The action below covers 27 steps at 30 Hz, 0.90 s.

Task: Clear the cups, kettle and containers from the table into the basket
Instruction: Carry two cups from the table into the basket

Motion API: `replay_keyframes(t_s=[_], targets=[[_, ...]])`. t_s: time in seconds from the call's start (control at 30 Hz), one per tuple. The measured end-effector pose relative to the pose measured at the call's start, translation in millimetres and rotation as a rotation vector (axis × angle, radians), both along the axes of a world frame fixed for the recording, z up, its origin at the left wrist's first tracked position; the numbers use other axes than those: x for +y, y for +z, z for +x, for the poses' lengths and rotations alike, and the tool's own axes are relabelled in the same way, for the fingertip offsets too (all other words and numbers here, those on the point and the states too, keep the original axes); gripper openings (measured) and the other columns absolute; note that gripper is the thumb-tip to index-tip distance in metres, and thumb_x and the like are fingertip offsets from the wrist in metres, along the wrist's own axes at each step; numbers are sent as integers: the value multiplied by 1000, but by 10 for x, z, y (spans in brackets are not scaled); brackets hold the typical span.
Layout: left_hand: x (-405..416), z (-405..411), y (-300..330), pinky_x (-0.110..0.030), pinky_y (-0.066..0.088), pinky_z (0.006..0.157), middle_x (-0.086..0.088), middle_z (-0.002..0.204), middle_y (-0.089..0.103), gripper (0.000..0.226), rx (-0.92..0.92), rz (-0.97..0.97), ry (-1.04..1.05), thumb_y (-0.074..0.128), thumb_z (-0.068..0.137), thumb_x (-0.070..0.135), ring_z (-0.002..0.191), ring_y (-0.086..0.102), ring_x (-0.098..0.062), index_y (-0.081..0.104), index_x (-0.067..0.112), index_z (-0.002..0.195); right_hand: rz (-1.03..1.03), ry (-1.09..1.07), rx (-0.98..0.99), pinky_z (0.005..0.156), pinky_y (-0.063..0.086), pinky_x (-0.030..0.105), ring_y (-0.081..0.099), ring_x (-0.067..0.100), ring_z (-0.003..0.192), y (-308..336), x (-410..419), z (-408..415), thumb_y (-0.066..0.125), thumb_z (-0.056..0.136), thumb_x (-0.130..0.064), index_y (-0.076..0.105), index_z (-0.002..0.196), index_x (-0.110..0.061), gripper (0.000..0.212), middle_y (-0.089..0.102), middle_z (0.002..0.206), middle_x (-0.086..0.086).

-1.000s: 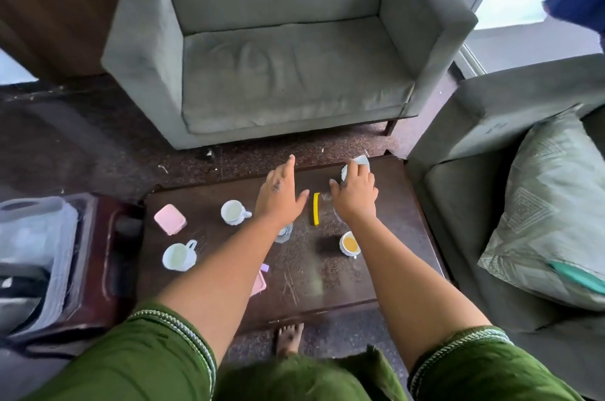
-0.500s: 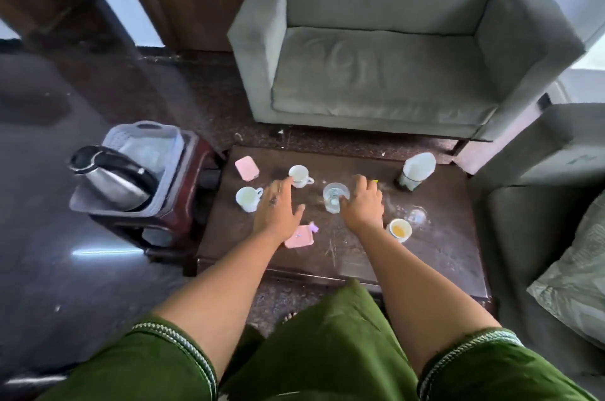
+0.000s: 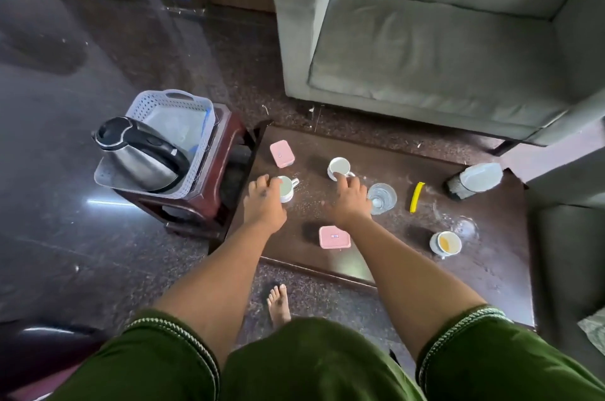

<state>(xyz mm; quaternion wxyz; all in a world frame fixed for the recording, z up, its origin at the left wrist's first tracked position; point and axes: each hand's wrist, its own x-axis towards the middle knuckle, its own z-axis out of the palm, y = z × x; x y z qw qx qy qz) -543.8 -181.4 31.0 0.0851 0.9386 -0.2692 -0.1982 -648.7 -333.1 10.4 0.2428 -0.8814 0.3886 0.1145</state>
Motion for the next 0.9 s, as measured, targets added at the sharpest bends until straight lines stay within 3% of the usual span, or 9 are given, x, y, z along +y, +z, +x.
replay_keyframes(t_s=[0.13,0.2,0.27,0.4,0.57,0.77,0.9], targets=[[-162,419,-273,-39,39,88,1,131,53,20,-98,-4,-104,57,90,25,120,42,-25,68,17,105,-24,-66,-1,93,41,48,44,31,121,-242,-180,382,57,89,-19,38,133,-24,49,49,130,10],[-255,607,-446,-39,40,86,1,122,58,32,-115,20,-146,50,94,40,116,44,-24,69,17,103,-16,-97,22,90,41,45,47,31,118,-407,-283,562,49,92,-17,44,127,-23,36,57,121,12],[-345,764,-633,-41,39,90,-2,131,53,41,-95,72,-164,48,92,49,120,41,-25,63,17,114,-8,-130,55,92,39,45,44,31,121,-581,-369,708,45,95,-23,46,126,-22,31,56,124,12],[-462,994,-1026,-45,35,102,-10,155,25,75,27,169,-162,61,84,49,138,26,-30,28,19,145,-40,-116,118,96,37,48,38,30,125,-930,-472,868,54,90,-28,41,133,-23,45,45,134,8],[-546,1095,-1411,-49,37,102,-11,157,18,110,155,180,-112,77,70,49,139,24,-32,9,21,150,-54,-104,155,98,37,44,36,30,125,-1263,-576,981,63,83,-22,36,138,-26,62,34,139,8],[-586,1147,-1630,-48,43,97,-8,155,13,117,265,156,-115,86,64,37,136,24,-31,8,23,150,-105,-83,141,107,33,46,21,32,138,-1468,-722,1103,75,76,-27,25,144,-28,84,20,150,11],[-606,1155,-1740,-44,47,94,-7,149,21,101,303,134,-147,84,69,27,131,32,-29,20,20,147,-13,-122,218,113,27,50,7,36,145,-1594,-860,1230,76,79,-27,15,149,-32,93,7,158,10]])
